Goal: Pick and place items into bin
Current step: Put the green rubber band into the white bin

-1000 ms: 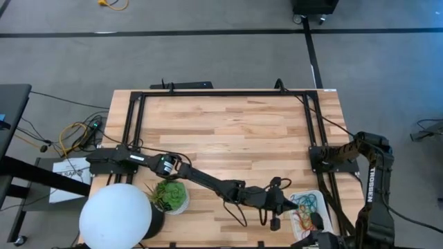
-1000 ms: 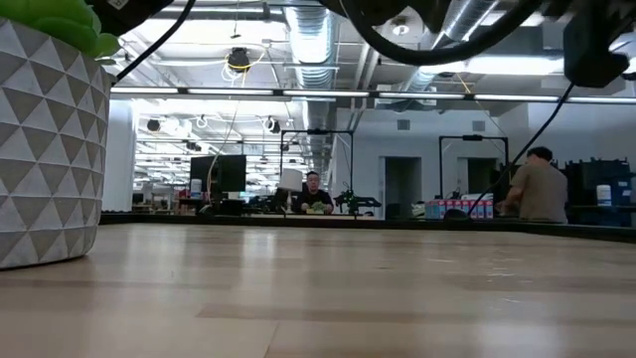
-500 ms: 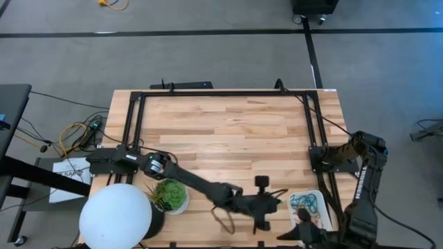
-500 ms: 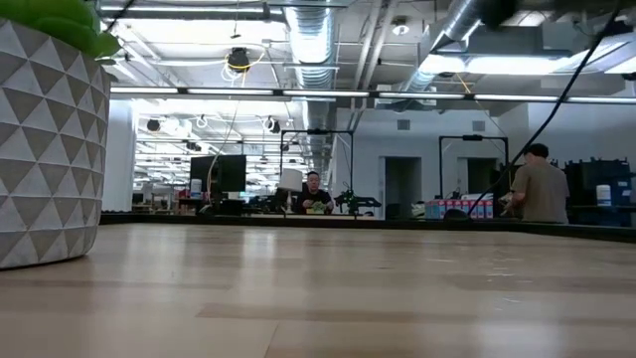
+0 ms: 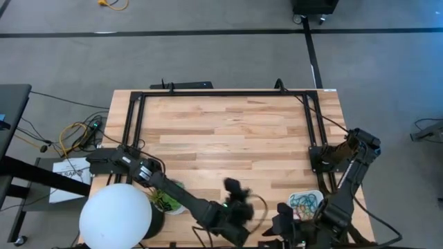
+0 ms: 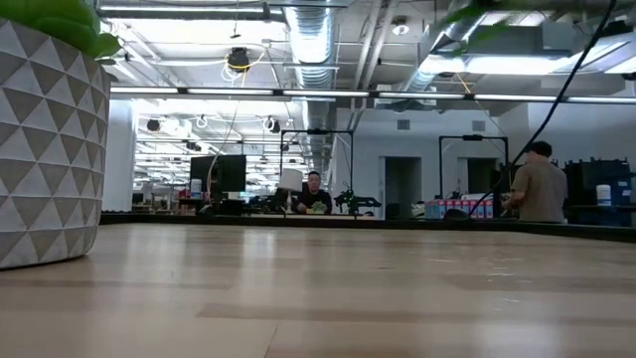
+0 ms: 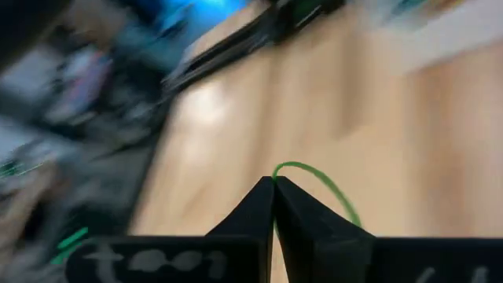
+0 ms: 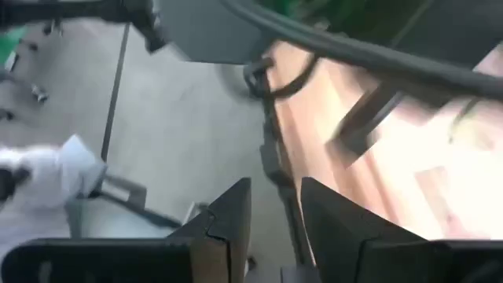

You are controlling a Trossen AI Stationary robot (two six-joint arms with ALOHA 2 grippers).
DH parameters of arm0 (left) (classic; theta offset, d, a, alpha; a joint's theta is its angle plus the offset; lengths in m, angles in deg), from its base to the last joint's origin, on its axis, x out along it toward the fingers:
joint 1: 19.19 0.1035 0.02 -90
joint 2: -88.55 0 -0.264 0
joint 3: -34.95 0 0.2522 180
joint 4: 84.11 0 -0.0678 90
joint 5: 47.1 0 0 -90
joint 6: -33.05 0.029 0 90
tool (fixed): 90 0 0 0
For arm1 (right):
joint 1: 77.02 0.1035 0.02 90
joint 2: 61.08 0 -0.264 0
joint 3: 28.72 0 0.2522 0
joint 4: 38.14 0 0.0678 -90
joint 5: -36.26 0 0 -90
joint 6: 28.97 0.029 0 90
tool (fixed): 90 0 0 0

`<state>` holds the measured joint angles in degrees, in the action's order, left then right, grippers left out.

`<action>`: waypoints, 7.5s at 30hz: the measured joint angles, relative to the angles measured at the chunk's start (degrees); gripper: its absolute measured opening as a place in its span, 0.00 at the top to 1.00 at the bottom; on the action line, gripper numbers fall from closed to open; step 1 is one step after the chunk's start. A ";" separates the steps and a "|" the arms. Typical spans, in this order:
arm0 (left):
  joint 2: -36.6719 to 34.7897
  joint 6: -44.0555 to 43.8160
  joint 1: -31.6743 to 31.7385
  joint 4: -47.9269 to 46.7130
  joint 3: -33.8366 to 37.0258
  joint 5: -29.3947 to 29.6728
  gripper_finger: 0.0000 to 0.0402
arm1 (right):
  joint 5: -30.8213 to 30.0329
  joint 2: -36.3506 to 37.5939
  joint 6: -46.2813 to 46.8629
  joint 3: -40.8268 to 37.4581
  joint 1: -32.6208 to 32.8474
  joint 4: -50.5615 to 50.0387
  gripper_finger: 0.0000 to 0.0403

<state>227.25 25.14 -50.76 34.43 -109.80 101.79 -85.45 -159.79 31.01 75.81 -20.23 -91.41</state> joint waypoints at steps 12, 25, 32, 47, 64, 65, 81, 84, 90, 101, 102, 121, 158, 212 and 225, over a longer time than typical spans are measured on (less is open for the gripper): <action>-8.79 -32.68 -3.96 -31.82 5.65 12.60 1.00 | 6.06 0.02 2.30 -0.03 -3.14 -8.39 0.73; -20.14 -30.91 -6.11 -42.01 7.13 10.56 1.00 | 8.48 -9.91 2.80 -0.15 -4.17 -16.69 0.73; -25.69 -28.44 -6.37 -38.70 7.39 7.22 1.00 | 10.18 -18.40 -0.98 -0.17 -6.04 -17.38 0.73; -29.53 -14.20 -4.54 -17.01 21.84 -2.39 1.00 | -5.29 -15.03 -6.02 2.82 -6.71 -22.52 0.73; -53.34 6.99 9.92 12.37 47.84 -28.73 1.00 | -33.32 -0.94 -1.21 -7.59 -4.35 -22.99 0.73; -53.29 7.91 10.40 18.83 51.02 -31.89 1.00 | -34.03 -0.90 -1.25 -9.56 -4.68 -20.09 0.73; -40.44 5.36 10.88 68.22 68.53 -47.98 1.00 | -24.91 -0.90 -26.22 -21.83 -13.78 26.35 0.71; -40.33 5.04 10.08 68.44 68.60 -49.20 1.00 | -18.54 -1.03 -33.74 -22.05 -14.77 33.02 0.68; -40.62 6.19 8.96 68.44 68.56 -46.89 1.00 | -18.09 -1.01 -33.34 -21.98 -15.71 33.30 0.60; -40.35 5.20 8.24 68.61 68.53 -44.50 1.00 | -17.88 -1.00 -33.05 -21.75 -16.95 36.03 0.56; -40.12 5.00 8.27 67.92 68.63 -44.45 1.00 | -17.97 -0.86 -33.08 -21.51 -17.31 36.56 0.58; -40.10 3.00 8.30 66.36 68.70 -43.10 1.00 | -15.25 -0.70 -29.99 -21.57 -16.13 31.62 0.64; -40.38 4.08 8.48 68.06 68.57 -42.70 1.00 | -11.66 -0.96 -26.05 -21.77 -20.14 25.86 0.97; -40.33 4.03 8.41 67.60 68.60 -36.72 0.82 | -11.96 -0.92 -21.97 -21.75 -18.50 22.40 0.98; -40.29 -0.12 8.37 59.01 68.64 -31.51 0.82 | 2.17 -0.90 13.00 -21.73 -5.92 -4.15 1.00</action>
<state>186.96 25.02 -42.39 93.44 -41.16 70.28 -83.28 -160.69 44.01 54.08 -26.15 -95.56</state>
